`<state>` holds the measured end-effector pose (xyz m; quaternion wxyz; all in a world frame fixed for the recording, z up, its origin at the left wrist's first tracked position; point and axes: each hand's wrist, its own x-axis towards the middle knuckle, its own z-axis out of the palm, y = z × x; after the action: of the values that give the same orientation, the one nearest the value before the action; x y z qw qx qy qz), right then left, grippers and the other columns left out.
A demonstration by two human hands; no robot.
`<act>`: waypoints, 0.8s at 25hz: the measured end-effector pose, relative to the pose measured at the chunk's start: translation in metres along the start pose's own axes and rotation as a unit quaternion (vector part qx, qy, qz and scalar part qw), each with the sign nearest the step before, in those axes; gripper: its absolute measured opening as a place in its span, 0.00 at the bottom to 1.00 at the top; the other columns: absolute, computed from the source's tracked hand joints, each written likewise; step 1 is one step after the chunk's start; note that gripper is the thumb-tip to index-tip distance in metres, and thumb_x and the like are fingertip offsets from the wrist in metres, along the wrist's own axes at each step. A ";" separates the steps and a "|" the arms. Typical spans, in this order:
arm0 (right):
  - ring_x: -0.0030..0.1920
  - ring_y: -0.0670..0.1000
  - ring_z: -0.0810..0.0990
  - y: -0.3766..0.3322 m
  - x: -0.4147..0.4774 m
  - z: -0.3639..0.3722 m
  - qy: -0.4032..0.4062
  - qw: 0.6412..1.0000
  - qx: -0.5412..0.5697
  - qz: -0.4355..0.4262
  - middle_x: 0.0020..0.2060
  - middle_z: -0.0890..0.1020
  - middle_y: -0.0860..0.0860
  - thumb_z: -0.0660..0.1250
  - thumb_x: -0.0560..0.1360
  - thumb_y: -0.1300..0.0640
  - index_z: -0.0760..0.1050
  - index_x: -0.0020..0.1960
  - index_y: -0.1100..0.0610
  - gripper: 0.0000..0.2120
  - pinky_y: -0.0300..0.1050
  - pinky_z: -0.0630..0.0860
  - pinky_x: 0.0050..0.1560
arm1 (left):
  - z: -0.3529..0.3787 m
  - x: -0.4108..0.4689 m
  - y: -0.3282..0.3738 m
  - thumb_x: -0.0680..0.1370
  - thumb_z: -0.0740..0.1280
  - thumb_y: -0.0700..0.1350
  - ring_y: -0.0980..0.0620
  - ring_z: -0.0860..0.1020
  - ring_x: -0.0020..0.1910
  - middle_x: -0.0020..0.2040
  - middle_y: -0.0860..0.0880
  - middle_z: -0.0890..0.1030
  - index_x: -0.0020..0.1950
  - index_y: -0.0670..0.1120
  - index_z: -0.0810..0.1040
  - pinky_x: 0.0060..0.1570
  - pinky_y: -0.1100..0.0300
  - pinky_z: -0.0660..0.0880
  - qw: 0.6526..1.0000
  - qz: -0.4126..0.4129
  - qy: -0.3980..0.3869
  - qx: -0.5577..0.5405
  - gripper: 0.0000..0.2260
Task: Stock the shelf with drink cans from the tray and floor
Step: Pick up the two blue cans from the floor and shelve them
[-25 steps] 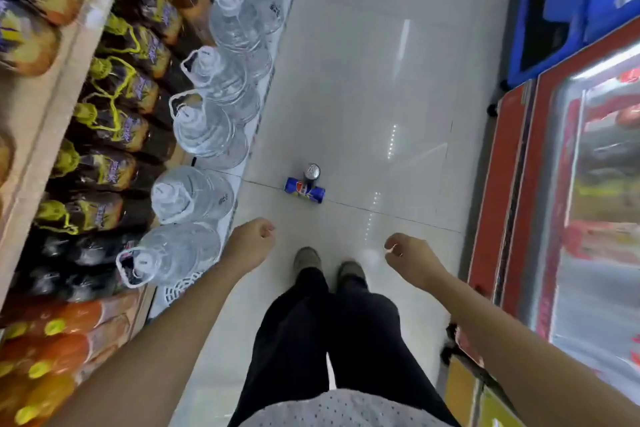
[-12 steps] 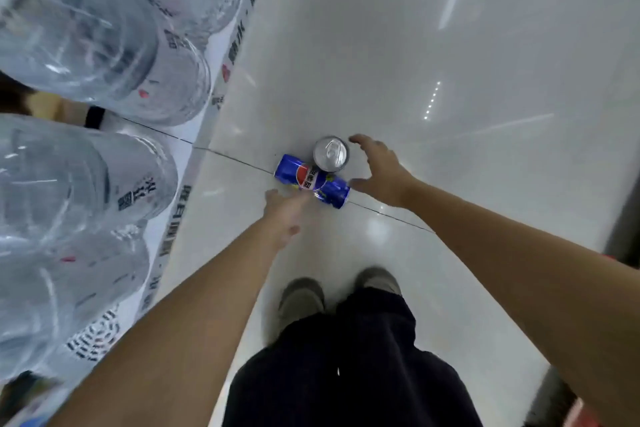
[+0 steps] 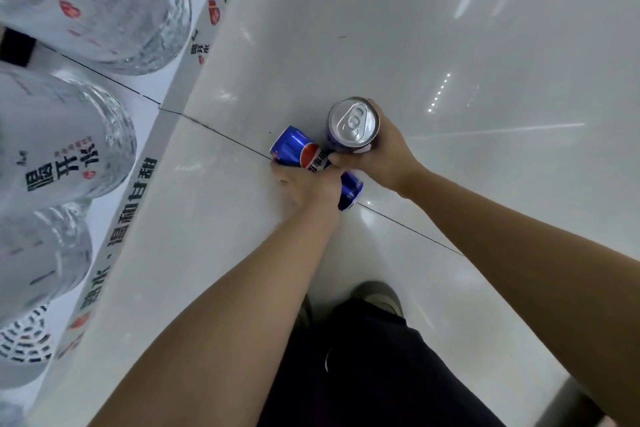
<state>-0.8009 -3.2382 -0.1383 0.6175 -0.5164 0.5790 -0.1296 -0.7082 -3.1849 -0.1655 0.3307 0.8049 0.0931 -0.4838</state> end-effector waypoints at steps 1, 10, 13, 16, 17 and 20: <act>0.57 0.54 0.78 -0.004 -0.002 -0.005 0.009 1.000 0.011 0.014 0.54 0.79 0.50 0.78 0.62 0.67 0.69 0.64 0.57 0.34 0.50 0.76 0.59 | -0.006 -0.004 0.002 0.64 0.76 0.33 0.44 0.79 0.52 0.60 0.44 0.75 0.72 0.48 0.58 0.51 0.46 0.80 1.000 0.004 -0.025 -0.013 0.42; 0.48 0.57 0.81 -0.118 -0.117 -0.054 -0.051 0.976 0.166 0.131 0.47 0.80 0.58 0.73 0.68 0.66 0.72 0.58 0.63 0.20 0.57 0.79 0.54 | -0.145 -0.140 0.068 0.62 0.74 0.32 0.55 0.82 0.40 0.43 0.52 0.81 0.61 0.53 0.72 0.37 0.58 0.80 0.967 0.061 -0.245 -0.041 0.32; 0.46 0.56 0.80 -0.200 -0.179 -0.055 -0.080 0.960 0.234 0.128 0.44 0.79 0.57 0.71 0.67 0.62 0.73 0.55 0.61 0.18 0.52 0.78 0.49 | -0.194 -0.215 0.116 0.60 0.74 0.34 0.57 0.82 0.38 0.39 0.55 0.82 0.58 0.55 0.74 0.36 0.60 0.79 0.952 0.098 -0.286 -0.048 0.29; 0.45 0.56 0.79 -0.290 -0.233 -0.059 -0.120 0.954 0.254 0.103 0.44 0.79 0.56 0.70 0.67 0.61 0.72 0.56 0.59 0.18 0.52 0.78 0.49 | -0.234 -0.290 0.171 0.58 0.75 0.35 0.58 0.82 0.39 0.40 0.56 0.82 0.59 0.54 0.74 0.36 0.61 0.79 0.940 0.139 -0.310 -0.037 0.32; 0.44 0.55 0.79 -0.318 -0.248 -0.059 -0.131 0.954 0.252 0.092 0.43 0.79 0.56 0.70 0.67 0.61 0.72 0.55 0.58 0.18 0.50 0.78 0.48 | -0.248 -0.313 0.189 0.57 0.75 0.37 0.58 0.82 0.39 0.40 0.57 0.82 0.58 0.55 0.75 0.36 0.62 0.79 0.937 0.155 -0.312 -0.034 0.32; 0.40 0.51 0.81 -0.394 -0.299 -0.061 -0.155 0.961 0.223 0.054 0.39 0.81 0.52 0.71 0.66 0.62 0.74 0.50 0.56 0.14 0.45 0.80 0.43 | -0.287 -0.381 0.235 0.58 0.74 0.37 0.58 0.81 0.40 0.40 0.57 0.82 0.57 0.56 0.75 0.37 0.63 0.79 0.924 0.203 -0.321 -0.049 0.30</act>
<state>-0.7683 -3.2117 0.3581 0.8053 -0.3473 0.4596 -0.1404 -0.5876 -3.1216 0.3483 0.4728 0.5911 -0.1597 -0.6337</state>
